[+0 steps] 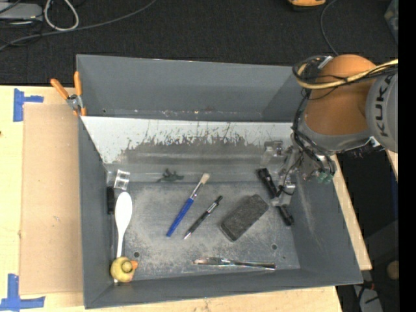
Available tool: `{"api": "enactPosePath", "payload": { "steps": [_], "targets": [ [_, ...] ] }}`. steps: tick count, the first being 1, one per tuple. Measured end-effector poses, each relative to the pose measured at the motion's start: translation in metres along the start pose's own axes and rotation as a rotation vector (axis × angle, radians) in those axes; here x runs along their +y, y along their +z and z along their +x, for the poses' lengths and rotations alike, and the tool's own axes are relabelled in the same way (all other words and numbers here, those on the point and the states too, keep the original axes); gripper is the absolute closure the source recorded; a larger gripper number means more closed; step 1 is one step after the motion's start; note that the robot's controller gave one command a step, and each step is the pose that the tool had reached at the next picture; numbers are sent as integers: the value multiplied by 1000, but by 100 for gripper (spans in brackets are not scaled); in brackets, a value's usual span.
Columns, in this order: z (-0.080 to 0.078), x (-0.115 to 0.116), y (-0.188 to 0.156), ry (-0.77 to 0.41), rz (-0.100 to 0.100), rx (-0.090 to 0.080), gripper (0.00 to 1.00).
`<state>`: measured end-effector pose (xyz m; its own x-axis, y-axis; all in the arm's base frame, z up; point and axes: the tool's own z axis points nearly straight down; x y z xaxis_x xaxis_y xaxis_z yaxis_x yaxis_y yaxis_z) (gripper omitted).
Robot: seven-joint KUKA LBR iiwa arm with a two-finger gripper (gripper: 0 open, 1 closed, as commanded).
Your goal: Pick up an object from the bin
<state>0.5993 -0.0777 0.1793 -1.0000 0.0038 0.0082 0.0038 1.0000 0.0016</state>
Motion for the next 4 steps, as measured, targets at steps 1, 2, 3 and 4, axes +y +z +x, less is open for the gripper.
{"api": "enactPosePath", "payload": {
  "steps": [1,2,3,4],
  "targets": [
    [-2,0,-5,-2,1,-8,0],
    [1,13,50,-279,3,-12,0],
    [7,24,74,-449,1,-4,0],
    [11,49,80,-723,-1,-4,0]
  ]
}}
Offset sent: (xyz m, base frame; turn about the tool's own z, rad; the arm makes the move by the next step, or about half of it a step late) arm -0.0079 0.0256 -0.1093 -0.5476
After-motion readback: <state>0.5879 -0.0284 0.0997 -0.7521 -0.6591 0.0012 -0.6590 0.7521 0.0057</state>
